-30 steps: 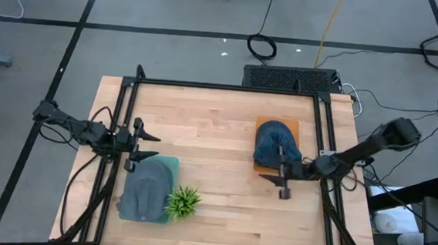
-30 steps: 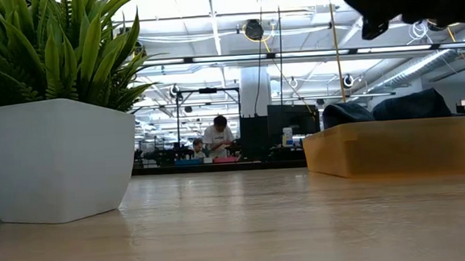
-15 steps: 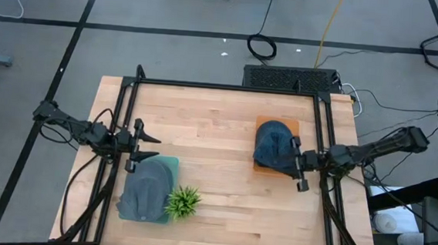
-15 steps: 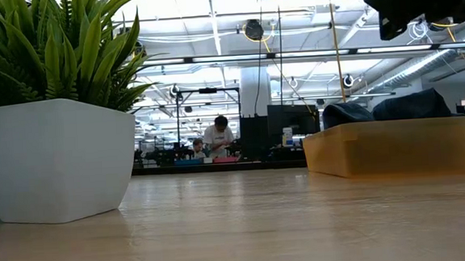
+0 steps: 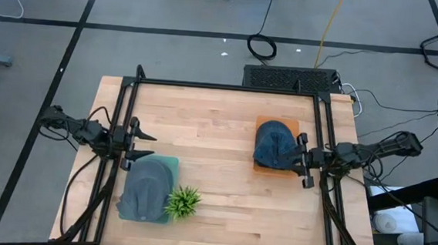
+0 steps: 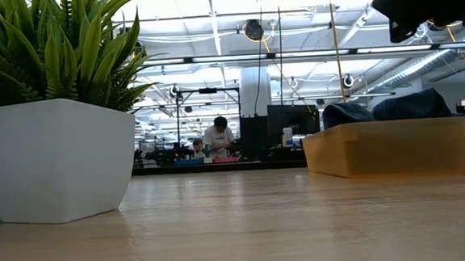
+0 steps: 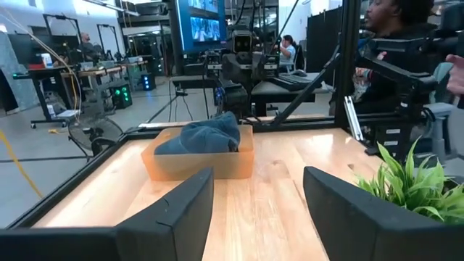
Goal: Pick & Place hat
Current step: Return to Home Position
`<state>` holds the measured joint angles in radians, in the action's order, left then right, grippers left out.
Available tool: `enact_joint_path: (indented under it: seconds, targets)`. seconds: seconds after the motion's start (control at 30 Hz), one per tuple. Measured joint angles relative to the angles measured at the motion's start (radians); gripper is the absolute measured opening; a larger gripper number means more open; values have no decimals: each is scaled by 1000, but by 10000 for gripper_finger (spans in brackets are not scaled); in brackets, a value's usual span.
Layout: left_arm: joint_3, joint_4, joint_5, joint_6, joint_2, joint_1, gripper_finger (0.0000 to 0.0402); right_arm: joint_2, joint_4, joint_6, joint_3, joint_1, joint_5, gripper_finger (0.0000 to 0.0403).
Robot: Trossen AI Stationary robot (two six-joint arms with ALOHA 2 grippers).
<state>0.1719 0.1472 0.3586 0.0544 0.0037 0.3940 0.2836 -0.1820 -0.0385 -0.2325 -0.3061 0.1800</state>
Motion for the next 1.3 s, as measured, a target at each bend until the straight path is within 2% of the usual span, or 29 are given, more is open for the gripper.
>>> enact_joint_path:
  seconds: [0.4,0.8,1.0,1.1,1.2,1.3]
  targets:
    - [-3,40,-28,-12,1,0,207,-61,-102,16,138,0,2,139]
    - [-112,-63,-51,-55,1,0,193,-122,-48,-23,178,0,12,139]
    - [-114,-68,-42,-41,1,-1,208,-125,4,-24,179,0,89,139]
    - [-114,-70,-40,-42,1,-1,215,-125,50,3,180,0,182,139]
    - [-114,-85,3,-41,1,-1,221,-124,94,29,180,0,264,139]
    - [-114,-78,60,-42,2,-1,225,-124,138,50,181,0,292,139]
